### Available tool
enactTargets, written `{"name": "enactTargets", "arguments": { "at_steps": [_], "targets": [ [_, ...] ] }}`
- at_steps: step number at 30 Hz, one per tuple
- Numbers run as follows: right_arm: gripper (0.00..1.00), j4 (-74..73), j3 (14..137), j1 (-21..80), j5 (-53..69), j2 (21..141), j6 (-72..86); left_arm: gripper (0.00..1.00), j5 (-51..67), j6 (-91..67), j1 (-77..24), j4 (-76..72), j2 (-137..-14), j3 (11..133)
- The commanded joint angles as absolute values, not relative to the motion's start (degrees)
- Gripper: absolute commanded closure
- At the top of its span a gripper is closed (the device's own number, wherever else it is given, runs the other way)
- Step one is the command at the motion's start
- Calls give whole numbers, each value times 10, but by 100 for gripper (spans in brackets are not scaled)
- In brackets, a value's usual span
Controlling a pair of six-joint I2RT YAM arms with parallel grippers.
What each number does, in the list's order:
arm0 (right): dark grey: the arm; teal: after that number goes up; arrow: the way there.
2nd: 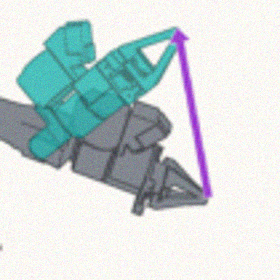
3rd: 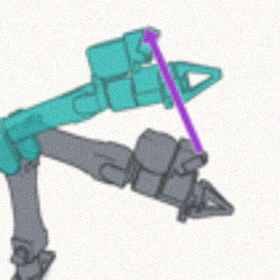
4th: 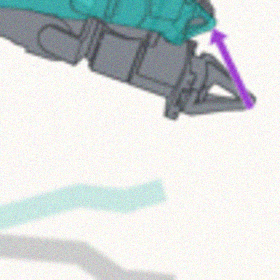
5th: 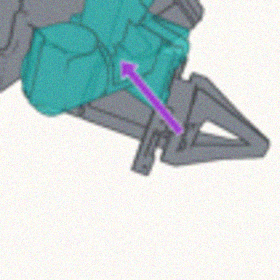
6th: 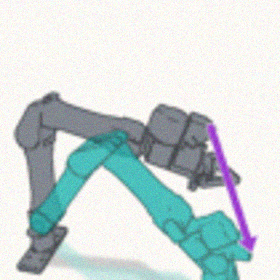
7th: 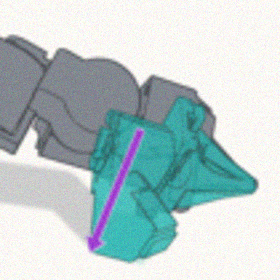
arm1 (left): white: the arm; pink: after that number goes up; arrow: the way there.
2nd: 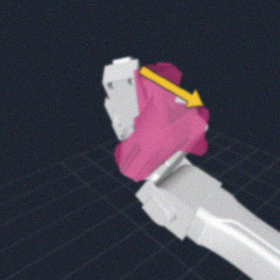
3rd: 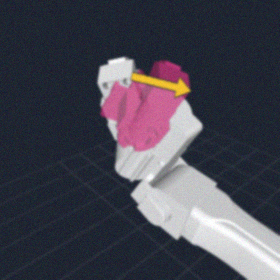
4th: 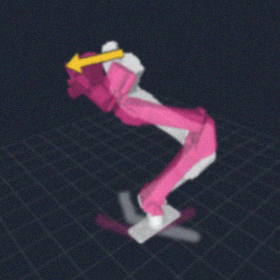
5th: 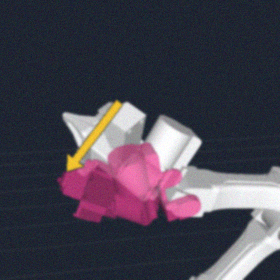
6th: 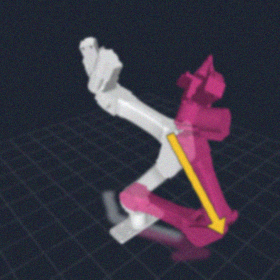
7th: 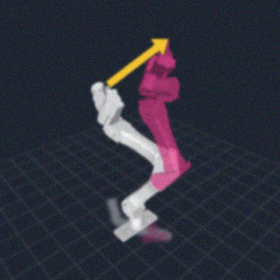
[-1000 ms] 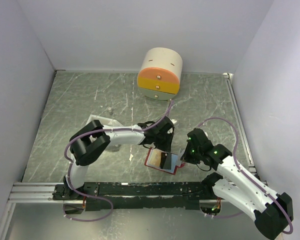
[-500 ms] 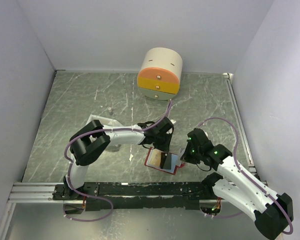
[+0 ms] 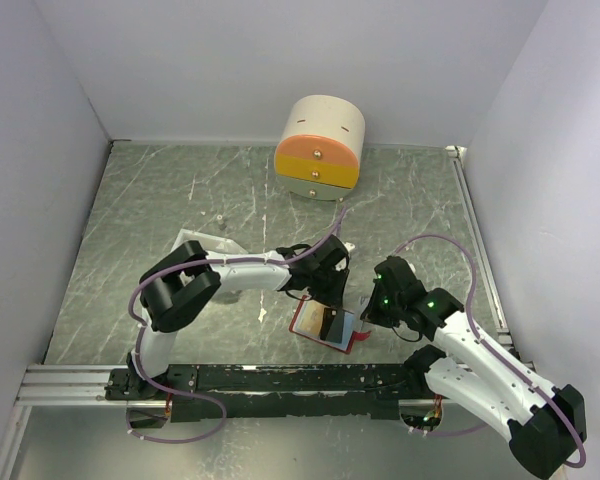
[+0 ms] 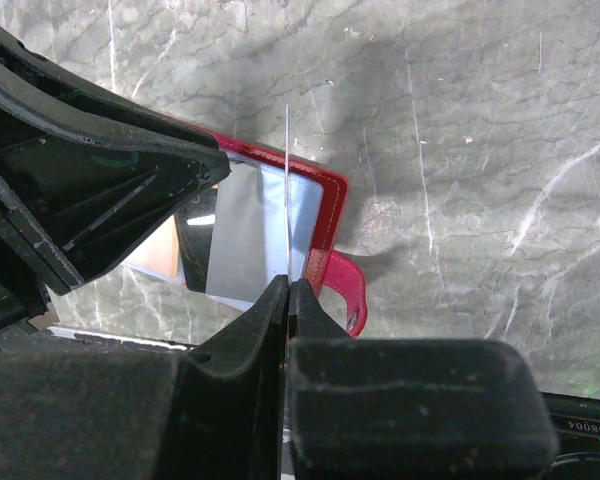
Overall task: Put the credit cards into the card holder
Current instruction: Insert the credit card into the card holder.
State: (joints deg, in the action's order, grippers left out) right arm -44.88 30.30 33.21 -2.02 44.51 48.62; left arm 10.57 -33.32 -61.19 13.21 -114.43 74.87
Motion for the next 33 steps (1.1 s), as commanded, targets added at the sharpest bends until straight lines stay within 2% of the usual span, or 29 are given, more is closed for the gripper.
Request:
{"name": "enactTargets", "arguments": {
  "at_steps": [1, 5, 12, 33],
  "targets": [
    [100, -441, 305, 329, -31, 444, 481, 71, 84, -349, -614, 121, -1096, 744],
    [100, -438, 302, 330, -28, 444, 480, 61, 44, -378, -614, 137, -1049, 710],
    [100, -437, 303, 330, -27, 450, 480, 57, 27, -423, -614, 135, -1002, 634],
    [100, -433, 298, 330, -26, 447, 482, 57, 115, -504, -614, 18, -1034, 565]
  ]
}}
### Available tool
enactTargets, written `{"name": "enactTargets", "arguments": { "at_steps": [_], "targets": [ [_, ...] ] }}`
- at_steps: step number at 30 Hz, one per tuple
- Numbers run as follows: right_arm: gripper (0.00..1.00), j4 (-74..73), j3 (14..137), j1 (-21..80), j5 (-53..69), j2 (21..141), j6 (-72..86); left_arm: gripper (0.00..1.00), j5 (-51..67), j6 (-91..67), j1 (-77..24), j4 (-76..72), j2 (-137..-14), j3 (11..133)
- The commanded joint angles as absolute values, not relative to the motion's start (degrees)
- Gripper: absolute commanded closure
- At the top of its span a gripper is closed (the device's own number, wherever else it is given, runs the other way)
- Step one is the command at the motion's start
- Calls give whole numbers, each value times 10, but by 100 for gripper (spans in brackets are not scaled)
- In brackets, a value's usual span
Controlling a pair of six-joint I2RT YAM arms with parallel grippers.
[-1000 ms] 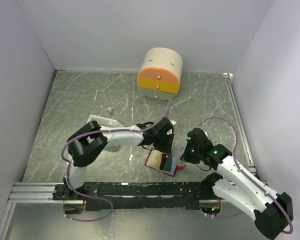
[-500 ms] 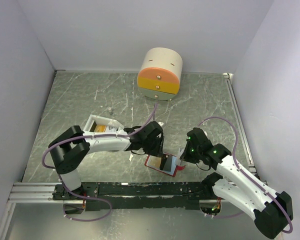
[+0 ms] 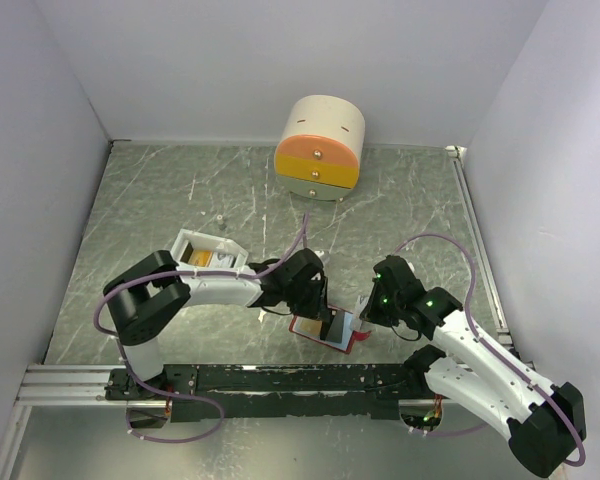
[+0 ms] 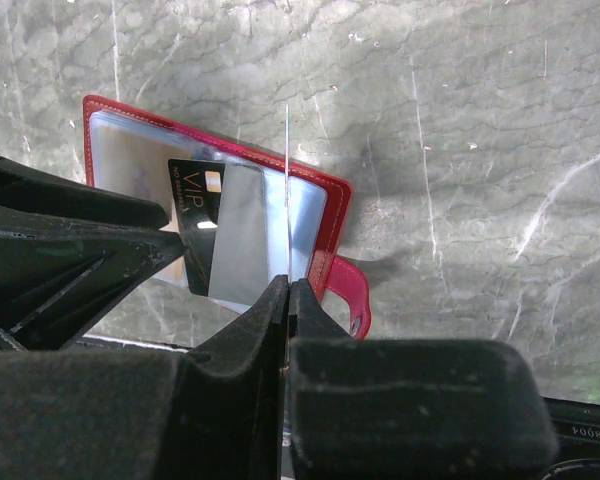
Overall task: Put the credit cards into the card holder
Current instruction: Insert the credit card into the card holder.
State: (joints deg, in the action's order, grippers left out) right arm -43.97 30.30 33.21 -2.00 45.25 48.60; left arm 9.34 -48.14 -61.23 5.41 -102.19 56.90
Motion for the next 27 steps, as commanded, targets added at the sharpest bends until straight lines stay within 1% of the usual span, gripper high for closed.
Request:
{"name": "enactTargets", "arguments": {
  "at_steps": [1, 5, 11, 20, 27],
  "targets": [
    [100, -434, 298, 330, -26, 447, 482, 57, 113, -505, -614, 19, -1036, 565],
    [100, -432, 296, 330, -25, 445, 483, 56, 105, -520, -614, 7, -1039, 555],
    [100, -430, 290, 329, -23, 444, 485, 57, 117, -545, -615, -29, -1027, 538],
    [100, -430, 289, 330, -22, 442, 485, 61, 160, -613, -612, -176, -998, 479],
    [100, -427, 283, 330, -20, 435, 487, 62, 133, -594, -612, -154, -1001, 486]
  ]
}}
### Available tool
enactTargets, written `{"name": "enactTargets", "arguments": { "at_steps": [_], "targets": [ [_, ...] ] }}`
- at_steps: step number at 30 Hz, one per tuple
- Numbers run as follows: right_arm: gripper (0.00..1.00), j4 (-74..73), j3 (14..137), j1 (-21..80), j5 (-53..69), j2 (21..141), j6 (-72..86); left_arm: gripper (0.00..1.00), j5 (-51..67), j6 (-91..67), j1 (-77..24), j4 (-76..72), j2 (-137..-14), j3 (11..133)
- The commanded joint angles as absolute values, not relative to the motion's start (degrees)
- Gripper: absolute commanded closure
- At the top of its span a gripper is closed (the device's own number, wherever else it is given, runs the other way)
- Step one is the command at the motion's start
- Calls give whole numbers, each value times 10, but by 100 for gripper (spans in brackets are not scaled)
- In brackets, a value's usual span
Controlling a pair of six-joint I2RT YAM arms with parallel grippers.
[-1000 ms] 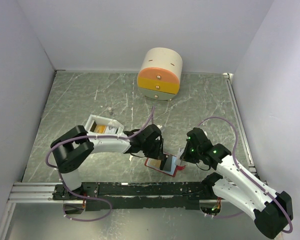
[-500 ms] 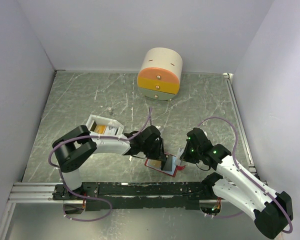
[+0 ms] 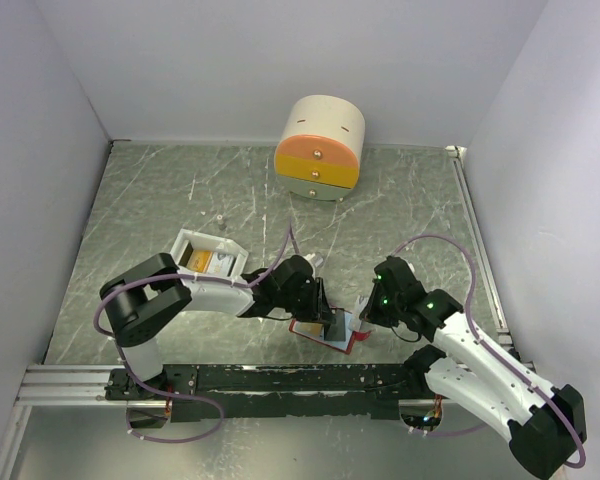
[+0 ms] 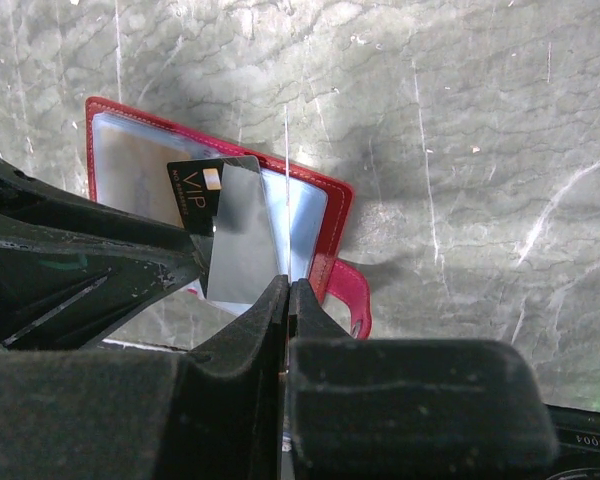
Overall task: Put the credit cards into the card holder
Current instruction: Insert the credit card into the card holder.
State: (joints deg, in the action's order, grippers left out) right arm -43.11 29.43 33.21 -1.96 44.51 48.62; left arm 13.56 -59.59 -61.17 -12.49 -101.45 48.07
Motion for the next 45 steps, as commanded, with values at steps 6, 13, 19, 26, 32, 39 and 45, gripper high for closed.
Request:
{"name": "enactTargets", "arguments": {
  "at_steps": [6, 13, 19, 26, 32, 39, 45],
  "targets": [
    [100, -423, 285, 330, -21, 435, 488, 62, 98, -537, -612, -94, -1005, 521],
    [100, -404, 287, 330, -29, 446, 483, 58, -15, -439, -612, 88, -982, 581],
    [100, -359, 270, 330, -29, 470, 488, 57, -61, -417, -593, 169, -988, 588],
    [100, -274, 286, 330, -44, 535, 474, 61, -85, -423, -573, 190, -957, 551],
    [100, -220, 310, 330, -22, 598, 461, 63, -47, -449, -570, 160, -906, 514],
    [100, -222, 275, 329, -16, 576, 477, 58, 85, -525, -571, -64, -848, 431],
    [100, -227, 257, 330, -16, 561, 483, 59, 112, -572, -573, -130, -890, 403]
  ]
}}
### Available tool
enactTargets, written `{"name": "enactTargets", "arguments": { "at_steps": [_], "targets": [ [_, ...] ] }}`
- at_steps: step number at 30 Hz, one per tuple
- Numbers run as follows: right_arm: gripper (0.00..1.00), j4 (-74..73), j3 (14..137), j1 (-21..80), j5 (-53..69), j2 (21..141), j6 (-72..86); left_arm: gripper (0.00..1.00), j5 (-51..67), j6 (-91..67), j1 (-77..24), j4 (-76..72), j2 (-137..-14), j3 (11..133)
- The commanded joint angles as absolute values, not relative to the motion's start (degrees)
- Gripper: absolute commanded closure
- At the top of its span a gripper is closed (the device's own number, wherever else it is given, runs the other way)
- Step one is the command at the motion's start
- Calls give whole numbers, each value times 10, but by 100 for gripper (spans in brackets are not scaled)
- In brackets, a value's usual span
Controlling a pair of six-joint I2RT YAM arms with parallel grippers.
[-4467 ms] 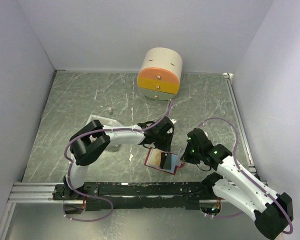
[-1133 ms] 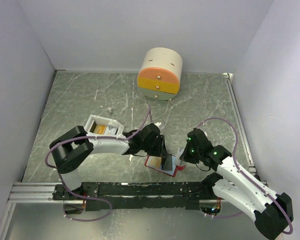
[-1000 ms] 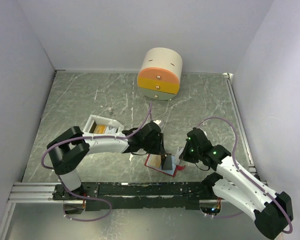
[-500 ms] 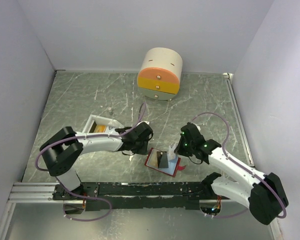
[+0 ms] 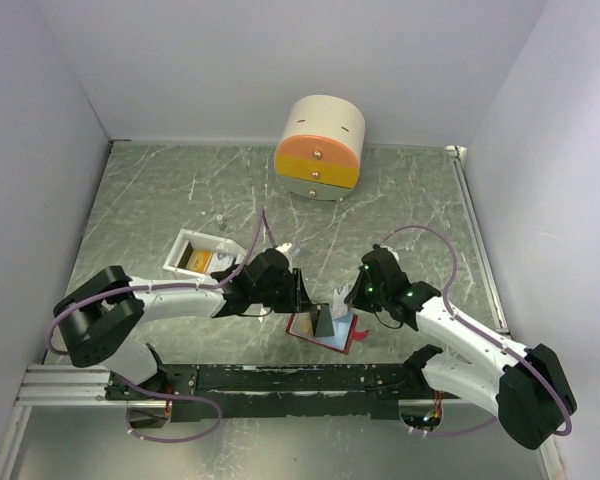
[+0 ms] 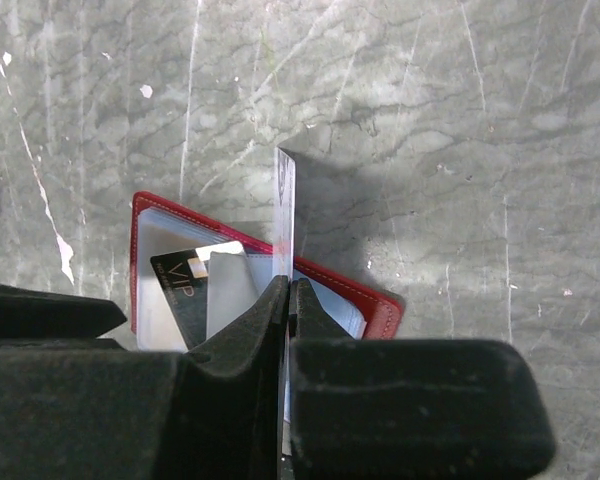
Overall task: Put the credit cards into the card holder
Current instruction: Insert the credit card into the card holder.
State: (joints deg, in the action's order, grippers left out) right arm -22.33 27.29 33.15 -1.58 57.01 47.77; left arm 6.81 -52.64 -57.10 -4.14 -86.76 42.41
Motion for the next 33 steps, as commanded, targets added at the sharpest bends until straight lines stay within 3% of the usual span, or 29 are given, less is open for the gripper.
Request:
{"name": "enactTargets", "arguments": {
  "at_steps": [1, 19, 33],
  "targets": [
    [100, -227, 255, 330, -16, 560, 484, 60, 109, -579, -575, -140, -891, 397],
    [100, -239, 249, 330, -22, 534, 486, 61, 44, -612, -607, -133, -931, 396],
    [100, -241, 250, 330, -21, 534, 486, 76, 67, -631, -607, -193, -943, 385]
  ]
}}
